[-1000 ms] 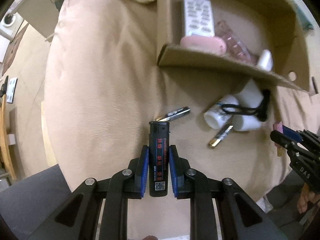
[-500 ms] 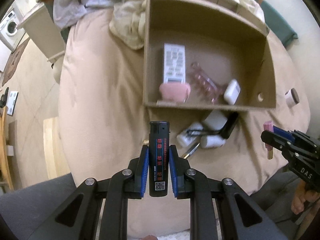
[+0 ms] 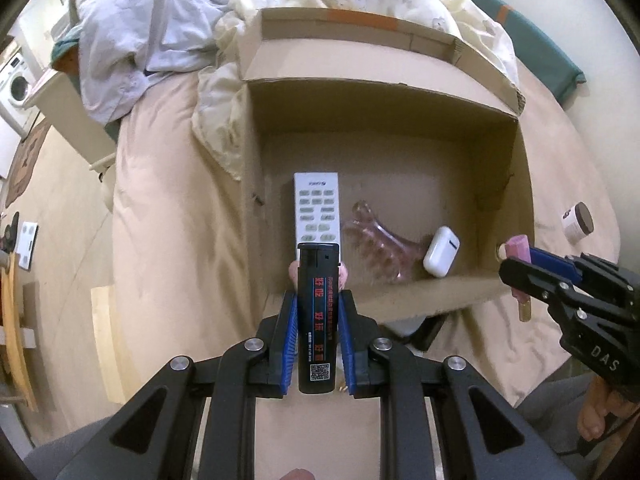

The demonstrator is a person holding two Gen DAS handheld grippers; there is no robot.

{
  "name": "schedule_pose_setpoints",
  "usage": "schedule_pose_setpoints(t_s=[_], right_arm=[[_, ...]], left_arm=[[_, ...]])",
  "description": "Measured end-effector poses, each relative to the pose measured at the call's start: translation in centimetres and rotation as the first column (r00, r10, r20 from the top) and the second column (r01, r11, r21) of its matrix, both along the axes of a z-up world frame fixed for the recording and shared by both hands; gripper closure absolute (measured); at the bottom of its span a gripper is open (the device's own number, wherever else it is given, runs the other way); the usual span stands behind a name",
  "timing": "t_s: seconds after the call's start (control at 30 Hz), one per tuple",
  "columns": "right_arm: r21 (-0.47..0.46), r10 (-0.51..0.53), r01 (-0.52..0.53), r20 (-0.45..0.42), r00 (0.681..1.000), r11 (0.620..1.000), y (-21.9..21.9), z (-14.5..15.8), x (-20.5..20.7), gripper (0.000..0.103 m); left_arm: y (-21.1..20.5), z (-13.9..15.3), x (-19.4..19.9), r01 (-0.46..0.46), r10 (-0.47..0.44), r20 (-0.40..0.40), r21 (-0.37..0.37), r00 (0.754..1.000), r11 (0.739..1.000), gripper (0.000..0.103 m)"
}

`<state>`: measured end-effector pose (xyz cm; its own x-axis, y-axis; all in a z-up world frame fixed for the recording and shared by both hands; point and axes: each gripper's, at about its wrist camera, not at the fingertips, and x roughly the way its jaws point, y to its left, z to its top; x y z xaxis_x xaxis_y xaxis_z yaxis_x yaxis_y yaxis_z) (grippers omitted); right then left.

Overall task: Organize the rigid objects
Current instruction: 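Carry the battery pack and lip gloss over the cardboard box, then lower both items into the box and open both tools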

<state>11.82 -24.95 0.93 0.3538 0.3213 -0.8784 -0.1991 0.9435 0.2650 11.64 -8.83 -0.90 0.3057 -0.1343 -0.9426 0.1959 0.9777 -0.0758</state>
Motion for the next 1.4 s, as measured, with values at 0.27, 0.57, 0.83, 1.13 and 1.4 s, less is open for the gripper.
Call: schedule_pose_setpoints(t_s=[0.27,0.57,0.83,1.13,1.4], right_arm=[[0.016,-0.041,0.042,-0.02,0.999,0.999,-1.1,-2.3,3.2,0.076],[0.002,-0.056,0.056,-0.054,0.997,0.998,-1.0,-5.1,4.2,0.076],[-0.018,-0.053,0.051,-0.101,0.993,0.999,-0.4,-6.5,4.7,0.076],[-0.036,-0.049,0.045,-0.118,0.992,0.998,0.2,-6.6,4.6,0.076],[-0.027,-0.056,0.053,-0.124,0.991,0.998,0.2,-6.6,5.0,0.076]], left_arm=[[-2.4,-1.3,3.6,0.026,-0.026,0.018,0.043,0.999,0.999,0.085],[-4.5,-4.4,6.1,0.039,-0.041,0.025,0.059,0.999,0.997,0.085],[-4.5,-6.6,6.6,0.036,-0.041,0.05,0.091,0.998,0.995,0.085],[-4.0,-7.5,7.0,0.02,-0.023,0.029,0.106,0.999,0.994,0.086],[-4.7,-7.4,6.5,0.035,-0.036,0.012,0.117,0.999,0.993,0.086]])
